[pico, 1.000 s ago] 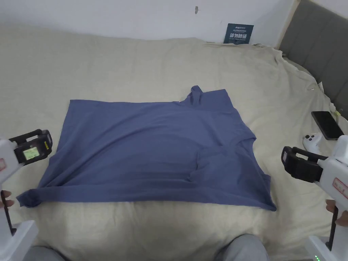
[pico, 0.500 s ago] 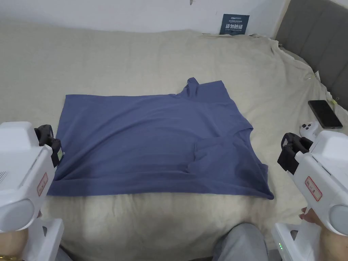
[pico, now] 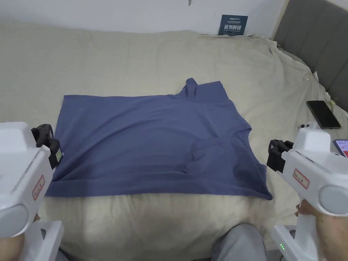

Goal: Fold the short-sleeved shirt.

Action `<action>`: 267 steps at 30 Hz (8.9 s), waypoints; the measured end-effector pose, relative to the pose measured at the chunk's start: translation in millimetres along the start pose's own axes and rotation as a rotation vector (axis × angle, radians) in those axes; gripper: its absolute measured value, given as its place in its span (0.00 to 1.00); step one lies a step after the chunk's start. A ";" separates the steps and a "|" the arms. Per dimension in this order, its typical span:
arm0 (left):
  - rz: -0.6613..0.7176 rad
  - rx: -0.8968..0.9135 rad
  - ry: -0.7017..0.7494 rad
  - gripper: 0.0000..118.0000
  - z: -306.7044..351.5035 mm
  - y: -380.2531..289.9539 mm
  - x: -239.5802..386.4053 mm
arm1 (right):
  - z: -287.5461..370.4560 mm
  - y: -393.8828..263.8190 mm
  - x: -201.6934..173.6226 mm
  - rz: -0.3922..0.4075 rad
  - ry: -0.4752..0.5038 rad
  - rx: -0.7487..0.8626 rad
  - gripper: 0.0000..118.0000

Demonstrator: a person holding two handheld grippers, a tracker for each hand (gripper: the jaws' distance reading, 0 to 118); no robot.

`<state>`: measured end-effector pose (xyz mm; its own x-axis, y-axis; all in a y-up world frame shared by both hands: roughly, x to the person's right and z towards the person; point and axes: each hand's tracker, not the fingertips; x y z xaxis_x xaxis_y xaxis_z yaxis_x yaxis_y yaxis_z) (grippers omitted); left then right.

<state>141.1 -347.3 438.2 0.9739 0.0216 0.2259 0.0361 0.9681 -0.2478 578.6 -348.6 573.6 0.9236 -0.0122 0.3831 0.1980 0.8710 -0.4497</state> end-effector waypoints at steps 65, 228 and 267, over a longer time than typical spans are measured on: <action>0.071 -0.811 -0.044 0.06 -95.2 -50.8 -72.2 | -53.8 -20.4 25.1 -0.107 0.018 -0.355 0.02; 0.028 -0.750 -0.001 0.03 -214.7 -1.4 -54.2 | -200.2 46.4 16.2 0.053 -0.067 -0.555 0.03; 0.213 -0.243 0.119 0.98 -14.1 55.5 -113.1 | 5.0 66.4 13.1 -0.007 -0.031 -0.019 0.86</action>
<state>36.2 -299.5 385.7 0.9840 0.1740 0.0372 -0.1327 0.8571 -0.4978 602.2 -288.5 552.8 0.9116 -0.0023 0.4110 0.2107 0.8612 -0.4625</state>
